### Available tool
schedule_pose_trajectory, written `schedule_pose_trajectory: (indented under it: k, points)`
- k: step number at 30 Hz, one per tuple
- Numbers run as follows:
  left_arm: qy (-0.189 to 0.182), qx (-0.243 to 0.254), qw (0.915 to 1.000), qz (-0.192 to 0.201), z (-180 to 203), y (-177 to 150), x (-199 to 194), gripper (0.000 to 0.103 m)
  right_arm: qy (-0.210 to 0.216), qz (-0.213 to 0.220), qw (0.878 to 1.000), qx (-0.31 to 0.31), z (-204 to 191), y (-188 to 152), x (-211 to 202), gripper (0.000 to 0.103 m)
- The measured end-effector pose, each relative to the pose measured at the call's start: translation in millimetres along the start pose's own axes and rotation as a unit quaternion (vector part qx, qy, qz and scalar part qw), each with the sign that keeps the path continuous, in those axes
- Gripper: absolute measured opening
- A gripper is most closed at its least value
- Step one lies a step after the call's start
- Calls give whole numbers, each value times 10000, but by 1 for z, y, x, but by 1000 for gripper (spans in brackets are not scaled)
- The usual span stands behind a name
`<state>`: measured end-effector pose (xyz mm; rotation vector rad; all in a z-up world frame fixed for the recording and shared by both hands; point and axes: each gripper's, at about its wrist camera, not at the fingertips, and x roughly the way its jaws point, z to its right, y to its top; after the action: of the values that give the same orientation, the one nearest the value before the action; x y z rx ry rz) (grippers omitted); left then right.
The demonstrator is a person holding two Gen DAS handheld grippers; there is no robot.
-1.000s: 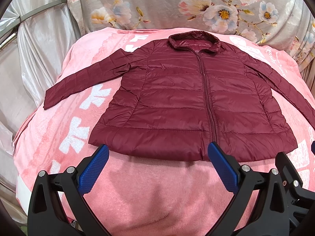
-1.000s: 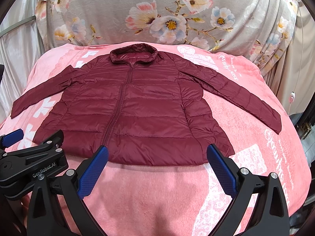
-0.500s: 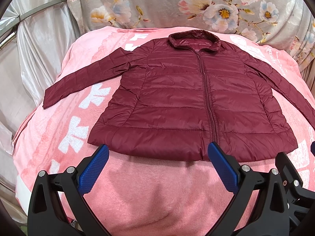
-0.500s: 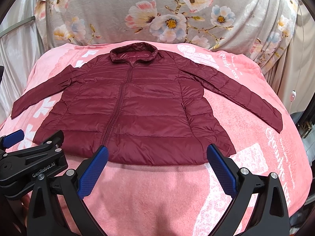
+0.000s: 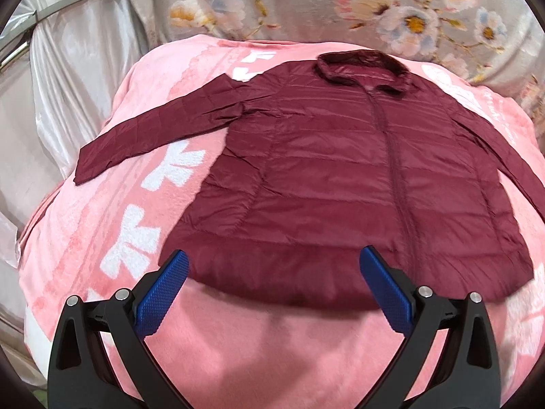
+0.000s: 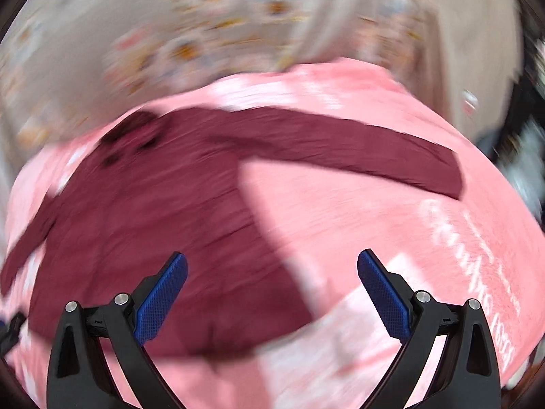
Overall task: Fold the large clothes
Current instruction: 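Grasp the jacket sleeve cuff with the right tool and lift it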
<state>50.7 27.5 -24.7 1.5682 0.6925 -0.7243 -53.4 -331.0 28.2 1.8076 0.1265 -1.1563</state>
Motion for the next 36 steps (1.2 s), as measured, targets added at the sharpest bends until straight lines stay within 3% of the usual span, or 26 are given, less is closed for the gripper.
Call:
schedule_pose_trajectory:
  k: [5,10,14,15,17,18,19,20,22,26,30,32,36]
  points:
    - [180,-262,9995,-61,-13,18,27,98,-666,83,9924,1034,92,38,53,97]
    - [117,-516,9983,-228,-24,30,57,98,-1025,-100,9700,2201,166,52,102,97]
    - [194,-512,9977,-404,-23,41,80,98,-1107,-246,9530,2810,200,52,133,93]
    - [242,-504,9974,-460,-22,44,85,98,-1216,-132,9510,2840,204,54,137,88]
    - [317,-503,9970,-504,-21,48,92,98,-1485,-10,9517,2689,204,62,141,67]
    - [359,-513,9968,-502,-21,52,95,98,-1593,-50,9519,2617,204,69,146,47]
    - [381,-517,9968,-479,-21,54,97,98,-1632,-31,9516,2605,206,74,150,18]
    - [415,-513,9968,-441,-21,58,99,98,-1557,-25,9525,2618,208,81,153,10]
    - [539,-493,9966,-382,-23,65,104,98,-1379,39,9537,2672,201,99,157,8]
    - [850,-584,9940,-365,-32,78,116,98,-853,754,9766,1822,126,155,130,7]
    - [1095,-698,9906,-420,-41,83,127,98,480,1120,9911,541,-5,193,99,7]
    - [1108,-753,9901,-430,-45,84,130,98,1144,1136,9869,-92,-72,192,88,6]
    - [1069,-798,9902,-421,-49,85,131,98,2277,845,9625,-1206,-205,164,83,6]
